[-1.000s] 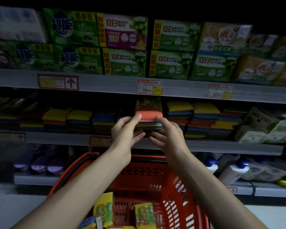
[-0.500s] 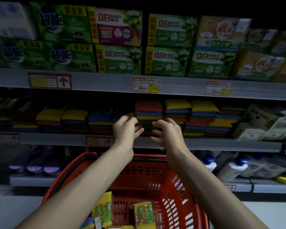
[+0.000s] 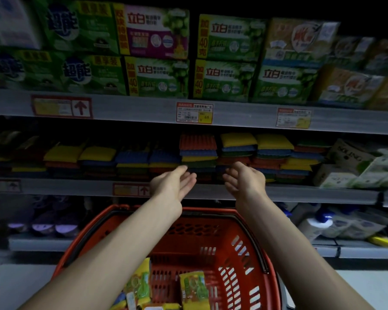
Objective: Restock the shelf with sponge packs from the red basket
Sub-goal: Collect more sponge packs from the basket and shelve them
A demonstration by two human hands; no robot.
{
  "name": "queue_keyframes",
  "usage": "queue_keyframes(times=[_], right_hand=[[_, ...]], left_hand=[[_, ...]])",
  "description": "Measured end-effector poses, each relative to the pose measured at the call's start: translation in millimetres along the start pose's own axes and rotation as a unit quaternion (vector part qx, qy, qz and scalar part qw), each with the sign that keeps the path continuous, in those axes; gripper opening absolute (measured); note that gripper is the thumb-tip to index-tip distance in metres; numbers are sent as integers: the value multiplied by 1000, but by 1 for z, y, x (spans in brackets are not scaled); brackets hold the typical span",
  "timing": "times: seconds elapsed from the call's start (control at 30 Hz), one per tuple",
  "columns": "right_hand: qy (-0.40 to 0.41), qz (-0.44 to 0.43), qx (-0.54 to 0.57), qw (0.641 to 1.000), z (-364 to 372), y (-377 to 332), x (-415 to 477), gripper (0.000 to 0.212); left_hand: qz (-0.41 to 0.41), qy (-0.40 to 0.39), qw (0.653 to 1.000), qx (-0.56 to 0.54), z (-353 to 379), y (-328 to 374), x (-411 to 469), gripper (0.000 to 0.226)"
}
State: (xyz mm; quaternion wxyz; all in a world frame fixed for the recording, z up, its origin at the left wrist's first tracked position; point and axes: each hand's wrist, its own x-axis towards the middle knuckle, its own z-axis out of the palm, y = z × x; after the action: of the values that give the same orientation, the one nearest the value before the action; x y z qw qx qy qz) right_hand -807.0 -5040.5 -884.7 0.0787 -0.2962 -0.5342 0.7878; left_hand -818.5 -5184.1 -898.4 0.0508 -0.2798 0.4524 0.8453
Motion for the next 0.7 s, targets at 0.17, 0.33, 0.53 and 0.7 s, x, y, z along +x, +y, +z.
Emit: queue_keyframes(times=[0.17,0.33,0.53,0.7], right_hand=[[12,7,41,999,-2,-1,10,19],[27,33,24,999,-3,3,17,36],[46,42,17,998,-3,7,26,14],[50,39,-1,998,0,9,27,43]], left_hand=[[-1,-8,1000,21,1,0,1,12],[18,-1,999,36,3,0,1,9],[40,8,998,40,8,2,3,10],[57,11,997,44,10,1,10,45]])
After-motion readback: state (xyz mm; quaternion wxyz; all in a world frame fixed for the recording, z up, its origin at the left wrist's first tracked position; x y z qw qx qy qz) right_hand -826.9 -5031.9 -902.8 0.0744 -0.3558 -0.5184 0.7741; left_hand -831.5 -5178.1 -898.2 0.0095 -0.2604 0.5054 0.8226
